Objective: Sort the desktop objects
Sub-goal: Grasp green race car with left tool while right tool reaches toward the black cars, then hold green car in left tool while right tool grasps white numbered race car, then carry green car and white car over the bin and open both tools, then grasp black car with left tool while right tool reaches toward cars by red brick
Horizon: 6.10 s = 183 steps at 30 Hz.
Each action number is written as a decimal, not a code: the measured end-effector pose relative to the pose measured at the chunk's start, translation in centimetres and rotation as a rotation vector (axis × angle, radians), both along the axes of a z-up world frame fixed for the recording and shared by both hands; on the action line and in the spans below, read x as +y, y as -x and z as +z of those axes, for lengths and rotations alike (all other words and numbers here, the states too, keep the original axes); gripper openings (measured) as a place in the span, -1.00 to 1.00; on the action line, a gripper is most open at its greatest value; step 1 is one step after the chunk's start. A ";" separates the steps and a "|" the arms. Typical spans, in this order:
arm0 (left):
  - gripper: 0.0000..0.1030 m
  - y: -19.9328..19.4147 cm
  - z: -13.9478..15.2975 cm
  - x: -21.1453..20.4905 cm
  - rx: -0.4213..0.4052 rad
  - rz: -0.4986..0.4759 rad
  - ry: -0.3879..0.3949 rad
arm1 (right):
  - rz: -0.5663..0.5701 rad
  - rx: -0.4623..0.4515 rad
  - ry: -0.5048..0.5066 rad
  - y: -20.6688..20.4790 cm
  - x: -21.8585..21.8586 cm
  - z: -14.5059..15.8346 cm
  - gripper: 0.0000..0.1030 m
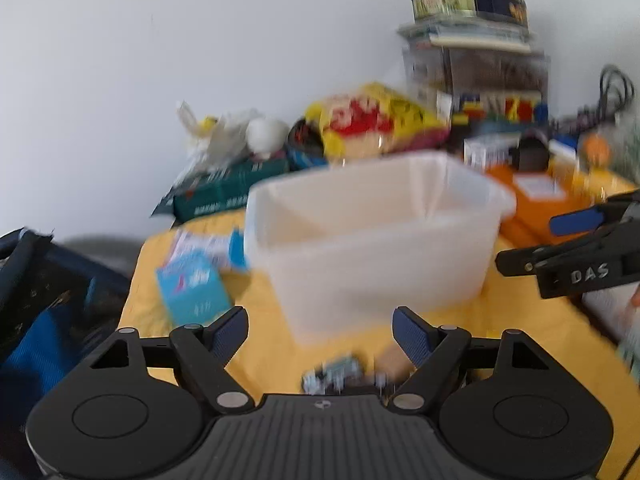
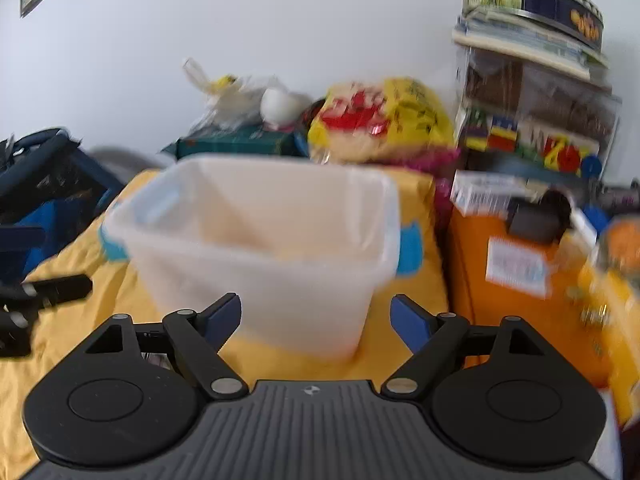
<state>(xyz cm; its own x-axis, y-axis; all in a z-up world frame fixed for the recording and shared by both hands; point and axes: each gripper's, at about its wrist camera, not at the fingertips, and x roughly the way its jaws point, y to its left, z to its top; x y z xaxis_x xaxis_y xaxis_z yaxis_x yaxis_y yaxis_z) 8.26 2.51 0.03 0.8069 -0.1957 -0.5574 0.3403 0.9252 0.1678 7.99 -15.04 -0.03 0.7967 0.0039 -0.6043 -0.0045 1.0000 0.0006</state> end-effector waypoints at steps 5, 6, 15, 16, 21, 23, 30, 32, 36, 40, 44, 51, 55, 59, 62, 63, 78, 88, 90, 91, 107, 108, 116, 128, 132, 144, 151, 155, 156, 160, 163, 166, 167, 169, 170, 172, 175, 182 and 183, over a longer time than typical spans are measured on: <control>0.60 1.6 -3.3 0.0 0.174 0.038 0.038 | 0.069 0.096 0.008 2.6 0.7 -3.7 0.61; 0.60 2.0 -3.8 0.0 0.202 0.055 0.047 | 0.079 0.112 0.020 3.0 0.9 -4.2 0.59; 0.56 3.5 -7.3 0.0 0.440 0.025 0.295 | 0.137 0.146 0.071 6.4 1.2 -6.3 0.53; 0.56 3.8 -7.3 -0.5 0.440 0.033 0.289 | 0.142 0.141 0.078 6.6 1.2 -6.3 0.53; 0.54 4.5 -7.6 -2.5 0.450 0.048 0.272 | 0.166 0.107 0.122 7.7 0.8 -6.0 0.53; 0.38 3.9 -8.1 -3.3 0.489 0.063 0.315 | 0.176 0.104 0.136 8.1 0.4 -6.1 0.53; 0.02 3.2 -10.4 -6.7 0.471 0.092 0.151 | 0.198 0.096 0.173 9.1 -0.6 -6.1 0.53; -0.21 3.5 -10.3 -6.4 0.451 0.076 0.107 | 0.200 0.095 0.166 9.2 -0.7 -6.1 0.53; -0.32 3.9 -9.6 -5.0 0.430 0.031 0.077 | 0.214 0.091 0.147 9.0 -0.5 -6.2 0.53; -0.35 4.6 -8.4 -2.5 0.397 0.034 0.017 | 0.254 0.077 0.110 8.5 0.7 -6.1 0.51; -0.36 4.0 -8.4 0.9 0.436 0.054 0.067 | 0.317 0.091 0.103 6.9 3.6 -6.5 0.13; -0.36 3.2 -9.4 2.0 0.494 0.002 0.141 | 0.314 0.105 0.159 2.8 8.3 -8.0 0.03; -0.35 3.3 -9.5 2.1 0.494 -0.056 0.128 | 0.254 0.123 0.259 1.3 8.7 -9.1 -0.19; -0.31 3.3 -9.7 2.6 0.502 -0.100 0.135 | 0.212 0.146 0.246 1.3 7.9 -9.1 -0.56; -0.31 3.1 -9.9 2.8 0.504 -0.127 0.137 | 0.189 0.170 0.221 1.7 7.5 -8.8 -0.66; -0.31 3.0 -9.9 2.9 0.500 -0.134 0.135 | 0.187 0.173 0.185 2.1 7.2 -8.3 -0.67; -0.35 3.0 -9.8 1.5 0.461 -0.173 0.128 | -0.021 0.290 -0.298 7.6 0.7 -7.8 -0.33; -0.33 4.0 -10.3 1.6 0.448 -0.142 0.105 | 0.197 0.192 0.158 7.1 6.0 -8.1 0.09; -0.33 4.1 -10.4 1.4 0.434 -0.150 0.090 | 0.196 0.207 0.176 6.8 6.2 -9.2 0.05; -0.35 4.2 -10.4 1.3 0.427 -0.156 0.083 | 0.196 0.222 0.171 6.7 6.1 -9.6 0.03; -0.36 2.3 -1.6 1.7 0.231 -0.179 0.189 | 0.155 0.102 0.036 6.7 3.2 -3.1 -0.36; -0.36 1.7 -0.9 1.7 0.211 -0.173 0.190 | 0.153 0.079 0.035 6.2 3.0 -2.2 -0.36; -0.36 -4.1 4.2 0.8 0.043 -0.163 0.163 | 0.139 -0.047 0.026 0.9 2.0 3.2 -0.36; -0.35 -14.6 3.5 -1.4 0.048 -0.104 0.098 | 0.025 -0.040 0.068 -9.4 1.5 4.4 -0.35; -0.26 -15.3 2.7 -1.2 0.107 -0.100 0.122 | -0.002 -0.025 0.059 -10.3 1.1 3.2 -0.25; -0.07 -7.7 2.8 1.6 0.070 -0.156 0.184 | 0.045 -0.123 0.061 -4.4 1.0 4.6 -0.01; -0.07 -2.9 -6.1 -0.4 0.285 -0.206 0.075 | 0.015 -0.050 0.079 0.5 2.0 0.0 -0.02; -0.07 -2.3 -8.7 -2.7 0.315 -0.268 -0.052 | 0.005 0.073 0.025 2.3 2.2 -3.5 -0.05; -0.08 -2.5 -8.9 -3.0 0.317 -0.272 -0.061 | 0.002 0.096 0.016 2.6 2.3 -4.1 -0.05; -0.20 -3.6 -9.6 -3.9 0.332 -0.289 -0.073 | 0.000 0.132 0.004 3.9 2.6 -5.2 -0.06; -0.32 -3.8 -10.1 -3.9 0.328 -0.303 -0.084 | 0.004 0.138 0.017 4.3 2.8 -5.3 -0.06; -0.33 -3.5 -9.8 -2.8 0.355 -0.297 -0.029 | 0.016 0.138 0.029 4.8 3.1 -5.4 -0.06; -0.33 -3.2 -9.6 -2.2 0.376 -0.294 0.001 | 0.022 0.138 0.030 5.0 3.2 -5.4 -0.05; -0.33 -1.9 -9.1 -0.8 0.426 -0.284 0.075 | 0.039 0.139 0.031 4.9 3.6 -5.6 -0.05; -0.33 -1.2 -9.1 0.0 0.464 -0.276 0.119 | 0.052 0.136 0.033 4.8 3.8 -5.7 -0.05; -0.33 -0.1 -9.5 1.5 0.554 -0.249 0.213 | 0.098 0.125 0.052 4.2 4.6 -5.7 -0.05; -0.33 1.4 -10.3 3.1 0.643 -0.220 0.328 | 0.179 0.103 0.107 3.0 6.4 -5.9 -0.05; -0.25 3.1 -9.5 3.6 0.545 -0.164 0.220 | 0.322 0.125 0.293 -0.6 10.9 -7.9 -0.06; -0.24 3.3 -9.4 3.6 0.530 -0.159 0.201 | 0.331 0.131 0.317 -0.9 11.4 -8.3 -0.06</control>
<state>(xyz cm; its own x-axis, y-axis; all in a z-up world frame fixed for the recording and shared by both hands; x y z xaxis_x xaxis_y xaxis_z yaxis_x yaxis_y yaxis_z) 4.91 6.07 -9.33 0.3803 -0.4347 -0.8164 0.4667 0.8522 -0.2364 8.92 -3.68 -8.33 0.7005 0.0439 -0.7123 -0.3436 0.8956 -0.2827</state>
